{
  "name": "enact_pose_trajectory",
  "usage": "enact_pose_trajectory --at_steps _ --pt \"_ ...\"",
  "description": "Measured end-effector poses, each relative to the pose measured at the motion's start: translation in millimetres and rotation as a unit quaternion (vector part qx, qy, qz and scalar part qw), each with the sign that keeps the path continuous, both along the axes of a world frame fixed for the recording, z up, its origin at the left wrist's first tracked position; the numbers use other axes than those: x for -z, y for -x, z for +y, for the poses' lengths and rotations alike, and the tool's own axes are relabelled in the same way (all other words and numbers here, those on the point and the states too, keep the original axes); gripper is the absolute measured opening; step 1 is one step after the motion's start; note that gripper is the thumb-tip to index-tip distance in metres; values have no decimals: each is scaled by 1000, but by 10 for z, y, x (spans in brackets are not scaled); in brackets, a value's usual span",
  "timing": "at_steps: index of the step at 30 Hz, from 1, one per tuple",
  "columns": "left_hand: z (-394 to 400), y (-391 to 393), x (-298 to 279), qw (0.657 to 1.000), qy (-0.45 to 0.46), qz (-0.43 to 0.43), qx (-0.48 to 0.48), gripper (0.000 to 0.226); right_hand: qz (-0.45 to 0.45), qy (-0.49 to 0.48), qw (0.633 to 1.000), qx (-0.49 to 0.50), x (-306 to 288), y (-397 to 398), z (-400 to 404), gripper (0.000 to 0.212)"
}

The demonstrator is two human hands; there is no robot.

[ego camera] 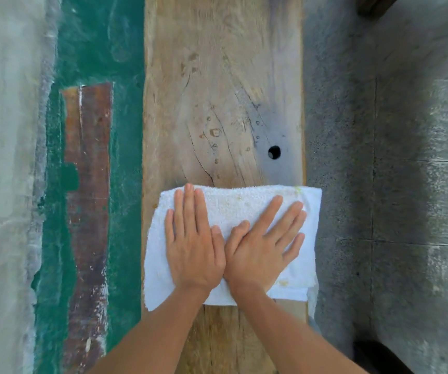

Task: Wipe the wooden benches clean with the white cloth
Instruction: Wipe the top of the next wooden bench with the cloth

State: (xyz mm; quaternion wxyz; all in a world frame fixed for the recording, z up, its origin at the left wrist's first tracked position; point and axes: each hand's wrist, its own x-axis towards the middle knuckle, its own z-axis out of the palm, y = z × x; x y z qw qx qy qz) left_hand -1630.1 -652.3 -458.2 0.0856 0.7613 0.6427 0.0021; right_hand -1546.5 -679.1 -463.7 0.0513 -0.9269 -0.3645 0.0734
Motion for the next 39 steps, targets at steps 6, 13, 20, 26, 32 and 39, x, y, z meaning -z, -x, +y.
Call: enact_pose_trajectory --at_steps 6,13,20,26,32,39 --pt "7 18 -29 1000 6 9 3 68 8 19 1000 -2 -7 30 -9 70" --pt "7 35 -27 1000 15 2 9 68 -1 -3 1000 4 -6 38 6 72" --pt "-20 56 -21 1000 19 -8 5 66 -14 -20 1000 6 27 60 -34 69" --pt "-116 37 -62 998 34 -48 -9 66 17 -32 999 -17 -19 36 -259 64" --pt "-1068 362 -149 996 79 -41 18 63 71 10 996 -56 -101 307 -1212 63" --pt "-1492 334 -249 985 145 -17 -87 70 157 75 985 -7 -253 438 -1577 66"
